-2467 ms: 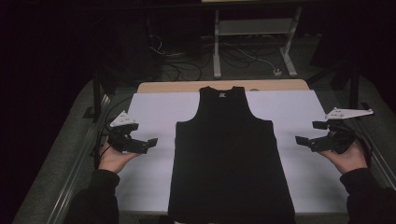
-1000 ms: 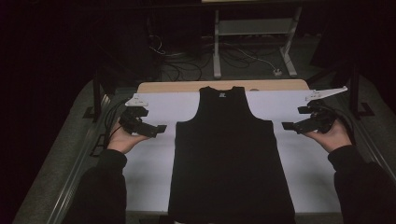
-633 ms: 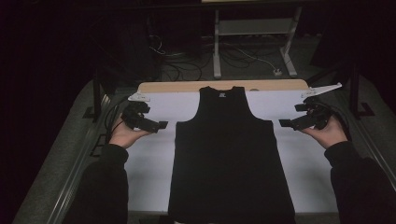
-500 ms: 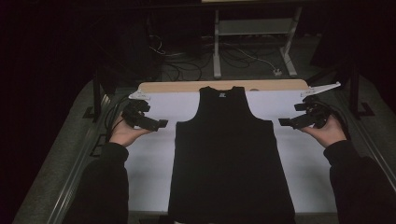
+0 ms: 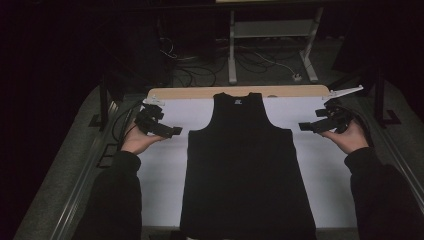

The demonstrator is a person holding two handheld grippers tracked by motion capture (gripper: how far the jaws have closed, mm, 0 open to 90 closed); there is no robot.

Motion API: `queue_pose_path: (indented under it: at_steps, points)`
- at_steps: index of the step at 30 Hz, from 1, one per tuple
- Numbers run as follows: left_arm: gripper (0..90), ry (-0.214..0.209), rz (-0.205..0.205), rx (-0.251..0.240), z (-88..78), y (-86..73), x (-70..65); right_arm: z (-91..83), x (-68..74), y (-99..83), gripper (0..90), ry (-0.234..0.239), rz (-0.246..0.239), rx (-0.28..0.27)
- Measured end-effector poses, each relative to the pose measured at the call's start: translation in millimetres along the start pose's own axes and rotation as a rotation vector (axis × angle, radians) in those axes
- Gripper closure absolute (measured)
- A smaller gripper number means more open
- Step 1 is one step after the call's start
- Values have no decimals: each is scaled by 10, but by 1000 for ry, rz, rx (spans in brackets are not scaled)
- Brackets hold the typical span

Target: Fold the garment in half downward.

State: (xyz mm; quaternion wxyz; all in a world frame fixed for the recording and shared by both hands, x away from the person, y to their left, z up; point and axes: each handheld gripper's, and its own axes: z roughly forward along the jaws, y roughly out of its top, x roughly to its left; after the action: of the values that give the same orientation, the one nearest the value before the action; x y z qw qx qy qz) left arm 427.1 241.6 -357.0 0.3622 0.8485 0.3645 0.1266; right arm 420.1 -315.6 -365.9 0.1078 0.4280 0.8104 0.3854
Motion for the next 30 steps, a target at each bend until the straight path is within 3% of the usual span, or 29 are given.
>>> queue_pose_path:
  at_steps: [12, 30]
  points:
    - [0, -1, -32, -4, 102, -35, 96, 176, -65, -26, 0, 3, 9, 25]
    - [0, -55, -77, 17, 459, -88, 129, 392, -160, -85, 0, 8, 33, 55]
